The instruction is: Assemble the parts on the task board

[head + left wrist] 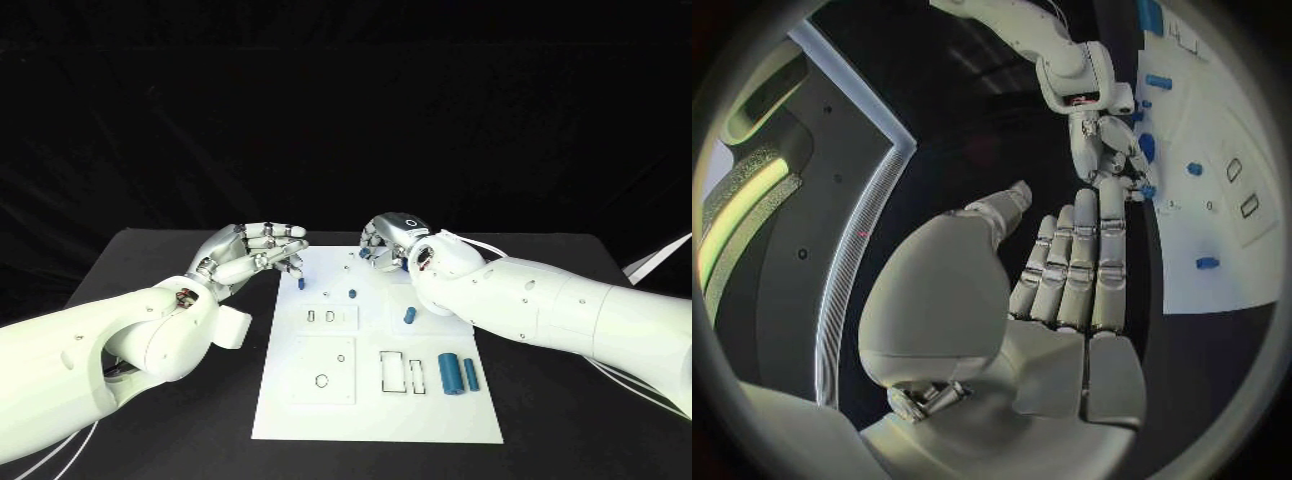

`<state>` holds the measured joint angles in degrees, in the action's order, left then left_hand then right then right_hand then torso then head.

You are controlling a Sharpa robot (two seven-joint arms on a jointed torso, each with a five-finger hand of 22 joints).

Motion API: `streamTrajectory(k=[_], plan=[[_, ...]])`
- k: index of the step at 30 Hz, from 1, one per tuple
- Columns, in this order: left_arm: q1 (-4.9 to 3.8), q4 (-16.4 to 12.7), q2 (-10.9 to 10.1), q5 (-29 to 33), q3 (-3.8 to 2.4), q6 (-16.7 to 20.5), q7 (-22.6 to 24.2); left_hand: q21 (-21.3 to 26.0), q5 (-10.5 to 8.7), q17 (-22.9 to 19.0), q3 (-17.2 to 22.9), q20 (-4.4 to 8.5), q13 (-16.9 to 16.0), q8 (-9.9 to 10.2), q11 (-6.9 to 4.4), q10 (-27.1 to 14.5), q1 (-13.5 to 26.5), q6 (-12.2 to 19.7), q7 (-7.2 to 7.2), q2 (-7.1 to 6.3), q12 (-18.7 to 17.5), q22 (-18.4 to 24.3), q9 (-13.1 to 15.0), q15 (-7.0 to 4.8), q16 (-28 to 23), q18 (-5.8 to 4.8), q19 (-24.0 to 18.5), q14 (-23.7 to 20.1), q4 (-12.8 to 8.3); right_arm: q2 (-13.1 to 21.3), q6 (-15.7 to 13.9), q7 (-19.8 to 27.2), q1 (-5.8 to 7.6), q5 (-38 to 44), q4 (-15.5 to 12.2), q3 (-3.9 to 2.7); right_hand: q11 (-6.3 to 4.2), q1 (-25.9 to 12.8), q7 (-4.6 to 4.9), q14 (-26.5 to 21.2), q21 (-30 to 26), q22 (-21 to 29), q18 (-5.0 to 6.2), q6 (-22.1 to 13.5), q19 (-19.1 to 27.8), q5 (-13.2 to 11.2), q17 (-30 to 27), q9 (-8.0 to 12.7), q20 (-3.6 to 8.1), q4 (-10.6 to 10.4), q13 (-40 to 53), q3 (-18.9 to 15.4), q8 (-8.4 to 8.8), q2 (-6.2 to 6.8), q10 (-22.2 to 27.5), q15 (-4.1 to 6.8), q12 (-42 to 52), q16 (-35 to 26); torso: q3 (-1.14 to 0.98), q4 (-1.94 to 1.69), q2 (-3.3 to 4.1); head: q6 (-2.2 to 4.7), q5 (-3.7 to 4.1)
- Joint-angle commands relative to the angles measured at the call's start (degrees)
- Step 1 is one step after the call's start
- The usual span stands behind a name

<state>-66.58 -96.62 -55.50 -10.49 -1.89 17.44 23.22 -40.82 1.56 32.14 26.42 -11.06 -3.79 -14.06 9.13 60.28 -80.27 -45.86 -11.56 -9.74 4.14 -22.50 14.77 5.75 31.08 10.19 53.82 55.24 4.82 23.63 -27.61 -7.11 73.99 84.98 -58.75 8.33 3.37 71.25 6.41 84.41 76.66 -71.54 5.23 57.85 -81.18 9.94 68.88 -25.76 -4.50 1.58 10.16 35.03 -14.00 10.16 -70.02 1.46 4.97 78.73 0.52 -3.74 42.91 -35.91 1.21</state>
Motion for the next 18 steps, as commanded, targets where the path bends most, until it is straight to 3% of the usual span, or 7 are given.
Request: streamTrajectory(k=[1,9,11,18], plan=[[-0.15,0.01,0.28,0.03,-0.05,-0.15,0.08,-0.84,1.27,1.02,1.86,0.39,-0.2,0.67,0.32,-0.92,1.19,0.28,-1.21,0.08,-0.4,-0.88,0.77,-0.03,1.32,0.09,-1.4,-0.55,-0.4,-0.76,-0.31,0.07,-0.01,0.14,0.8,-0.06,-0.55,-0.95,-0.48,1.94,0.99,-0.87,-1.5,0.79,-0.89,0.77,0.97,-5.34,0.12,-0.28,1.42,1.22,-5.12,-2.61,-1.86,0.12,0.28,0.9,0.03,-0.12,0.06,0.04,-0.04],[-0.97,-0.23,0.33,0.03,-0.05,-0.1,0.0,-0.9,1.27,1.03,1.88,0.38,-0.2,0.68,0.32,-0.93,1.2,0.29,-1.21,0.1,-0.39,-0.92,0.78,-0.02,1.34,0.09,-1.45,-0.58,-0.42,-2.21,-0.85,0.14,-0.08,0.15,2.16,-0.09,-0.55,-0.96,-0.48,1.94,0.96,-0.83,-1.49,0.75,-0.87,0.78,0.95,-5.38,0.12,-0.28,1.42,1.23,-5.12,-2.6,-1.84,0.12,0.26,0.89,0.15,-0.27,0.56,0.45,-0.29],[-1.19,-0.26,0.36,0.03,-0.05,-0.11,-0.02,-0.9,1.27,1.03,1.88,0.38,-0.2,0.68,0.32,-0.93,1.2,0.29,-1.21,0.1,-0.39,-0.92,0.78,-0.02,1.34,0.09,-1.45,-0.58,-0.42,-2.61,-0.88,0.17,-0.1,0.14,2.6,-0.1,-0.55,-0.96,-0.48,1.94,0.96,-0.83,-1.49,0.75,-0.87,0.78,0.95,-5.38,0.12,-0.28,1.42,1.23,-5.12,-2.6,-1.84,0.12,0.26,0.89,0.2,-0.48,0.61,0.13,-0.2],[-1.62,-0.39,0.24,0.03,-0.04,-0.07,-0.16,-0.95,1.27,1.04,1.88,0.37,-0.21,0.68,0.33,-0.93,1.22,0.29,-1.21,0.1,-0.37,-0.95,0.78,-0.01,1.36,0.09,-1.5,-0.61,-0.42,-3.36,-0.89,0.25,-0.29,0.09,3.62,-0.11,-0.52,-1.04,-0.44,1.96,1.02,-0.94,-1.51,0.59,-0.91,0.84,1.02,-5.49,0.11,-0.3,1.42,1.24,-5.12,-2.57,-1.75,0.1,0.17,0.95,0.39,-0.85,0.99,0.45,-0.09]])
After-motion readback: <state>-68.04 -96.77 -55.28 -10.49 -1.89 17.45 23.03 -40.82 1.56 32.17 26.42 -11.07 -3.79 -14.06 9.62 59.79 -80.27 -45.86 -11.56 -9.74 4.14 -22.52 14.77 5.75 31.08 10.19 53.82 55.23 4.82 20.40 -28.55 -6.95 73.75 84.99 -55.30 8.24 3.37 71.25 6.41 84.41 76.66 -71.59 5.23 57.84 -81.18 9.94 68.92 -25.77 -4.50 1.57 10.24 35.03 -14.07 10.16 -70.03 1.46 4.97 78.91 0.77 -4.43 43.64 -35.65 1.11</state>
